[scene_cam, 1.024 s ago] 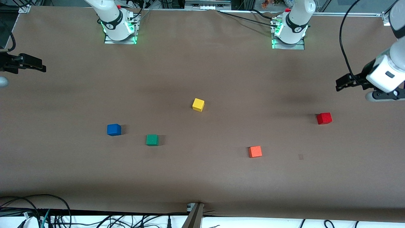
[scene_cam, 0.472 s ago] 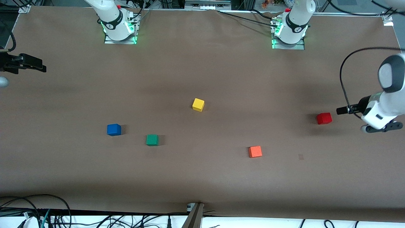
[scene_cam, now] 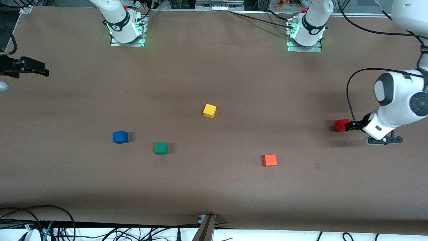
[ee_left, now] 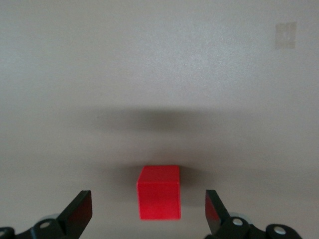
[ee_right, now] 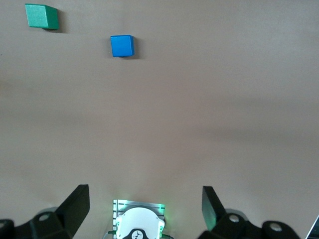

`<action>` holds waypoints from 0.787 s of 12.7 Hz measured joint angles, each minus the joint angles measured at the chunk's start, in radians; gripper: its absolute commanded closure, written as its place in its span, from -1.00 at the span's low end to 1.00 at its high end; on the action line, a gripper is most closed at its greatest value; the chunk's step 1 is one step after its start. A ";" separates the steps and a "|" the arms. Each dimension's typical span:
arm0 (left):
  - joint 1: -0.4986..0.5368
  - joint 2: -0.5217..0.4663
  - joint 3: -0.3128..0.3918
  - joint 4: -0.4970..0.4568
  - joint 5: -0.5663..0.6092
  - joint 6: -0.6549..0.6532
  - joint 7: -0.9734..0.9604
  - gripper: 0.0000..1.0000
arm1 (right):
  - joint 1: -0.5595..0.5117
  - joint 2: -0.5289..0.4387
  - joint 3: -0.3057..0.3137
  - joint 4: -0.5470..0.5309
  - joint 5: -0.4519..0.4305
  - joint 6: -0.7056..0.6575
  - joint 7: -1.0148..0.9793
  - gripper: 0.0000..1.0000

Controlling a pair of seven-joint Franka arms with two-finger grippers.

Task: Pass red block to right arm, stack on blue
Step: 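Lower the left gripper onto the red cube and close it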

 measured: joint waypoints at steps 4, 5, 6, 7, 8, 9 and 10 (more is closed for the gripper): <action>0.025 0.018 0.000 -0.111 0.000 0.157 0.013 -1.00 | 0.000 0.000 0.000 0.000 0.000 0.000 0.000 -1.00; 0.026 0.031 0.000 -0.125 0.000 0.181 0.014 -1.00 | 0.000 0.000 0.000 0.000 0.000 0.000 0.000 -1.00; 0.026 0.044 -0.002 -0.134 0.000 0.196 0.014 -1.00 | 0.000 0.000 0.000 0.000 0.000 0.000 0.000 -1.00; 0.026 0.054 -0.003 -0.138 0.000 0.206 0.014 -1.00 | 0.000 0.000 0.000 0.000 0.000 0.000 0.000 -1.00; 0.026 0.065 -0.004 -0.139 0.000 0.212 0.014 -1.00 | 0.000 0.000 0.000 0.000 0.000 0.000 0.000 -1.00; 0.026 0.074 -0.005 -0.139 0.000 0.214 0.014 -1.00 | 0.000 0.000 0.000 0.000 0.000 0.000 0.000 -1.00; 0.026 0.081 -0.005 -0.139 0.000 0.216 0.014 -1.00 | 0.000 0.000 0.000 0.000 0.000 0.000 0.000 -1.00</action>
